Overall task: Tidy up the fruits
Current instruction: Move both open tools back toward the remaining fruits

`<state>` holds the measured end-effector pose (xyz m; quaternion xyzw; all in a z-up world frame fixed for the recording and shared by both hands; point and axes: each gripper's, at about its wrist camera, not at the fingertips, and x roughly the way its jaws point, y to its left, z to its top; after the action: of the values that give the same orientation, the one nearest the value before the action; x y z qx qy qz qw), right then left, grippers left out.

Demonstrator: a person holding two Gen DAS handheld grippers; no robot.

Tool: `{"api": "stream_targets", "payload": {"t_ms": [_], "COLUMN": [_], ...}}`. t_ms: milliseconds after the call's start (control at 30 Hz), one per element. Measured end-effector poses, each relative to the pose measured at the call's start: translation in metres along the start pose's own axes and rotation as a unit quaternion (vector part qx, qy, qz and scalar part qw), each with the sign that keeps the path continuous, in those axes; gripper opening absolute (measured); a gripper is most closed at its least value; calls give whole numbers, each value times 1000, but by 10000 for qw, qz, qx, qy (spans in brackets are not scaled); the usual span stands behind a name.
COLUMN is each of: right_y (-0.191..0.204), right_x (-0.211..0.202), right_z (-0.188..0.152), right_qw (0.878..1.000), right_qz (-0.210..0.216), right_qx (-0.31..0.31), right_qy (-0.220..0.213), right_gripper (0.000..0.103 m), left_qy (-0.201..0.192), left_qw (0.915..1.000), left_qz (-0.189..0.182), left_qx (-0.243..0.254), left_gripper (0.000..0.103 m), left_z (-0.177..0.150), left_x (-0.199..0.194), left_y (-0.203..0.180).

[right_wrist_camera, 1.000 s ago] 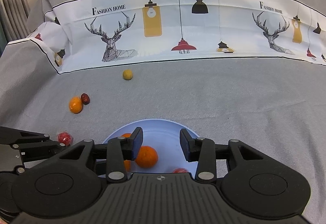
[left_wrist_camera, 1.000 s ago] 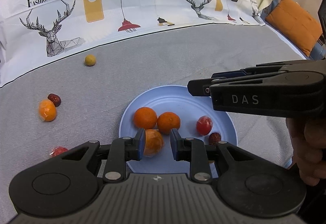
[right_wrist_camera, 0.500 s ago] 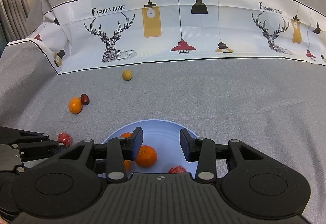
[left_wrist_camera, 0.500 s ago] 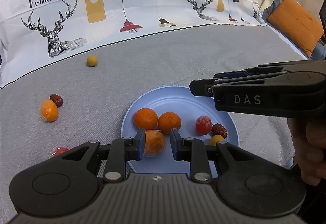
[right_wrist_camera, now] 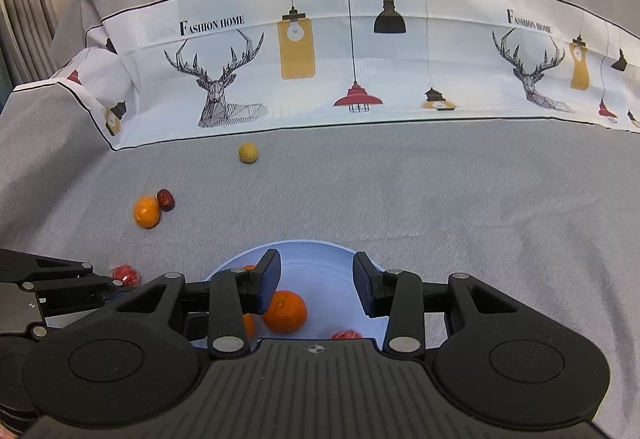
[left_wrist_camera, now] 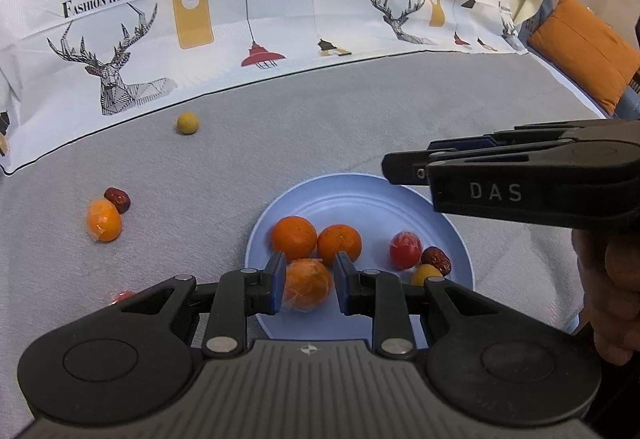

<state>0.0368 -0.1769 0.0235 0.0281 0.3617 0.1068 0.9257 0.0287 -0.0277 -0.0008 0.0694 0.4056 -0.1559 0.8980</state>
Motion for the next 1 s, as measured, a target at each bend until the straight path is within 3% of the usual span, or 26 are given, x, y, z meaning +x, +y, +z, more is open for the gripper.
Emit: {"api": "stream_targets", "payload": {"t_ms": [167,433,600,700,800,933,1000], "right_y": [-1,-1,2,2,1,7,13], "right_x": [-3,-5,-7,-5,-1,12,21], "right_z": [3,5,7,10,14,21,27], "right_qw": [9999,9996,9992,9988,9985,9981,9979], "right_qz": [-37,-29,9,51,134,270,345], "right_qx": [19,81,98,162,274,356,362], "right_qy": [-129,-282,-388,-452,-465,-423,-402], "right_gripper": [24,21,16,11,11,11,11], "left_qy": [-65,-153,-312,-331,-257,-103,-18], "left_qw": [9999,9988,9945,9845,9669,9548,9525], "left_qz": [62,217,437,599,637,753,773], "left_qx": [-93,-415,-895,-1612,-2457,-2874,-2945], "left_gripper": [22,20,20,20,20,23,31], "left_z": [3,11,23,28,28,29,31], "left_x": [-2,-4,-10,-13,-11,0,7], "left_y": [5,22,58,98,142,172,178]}}
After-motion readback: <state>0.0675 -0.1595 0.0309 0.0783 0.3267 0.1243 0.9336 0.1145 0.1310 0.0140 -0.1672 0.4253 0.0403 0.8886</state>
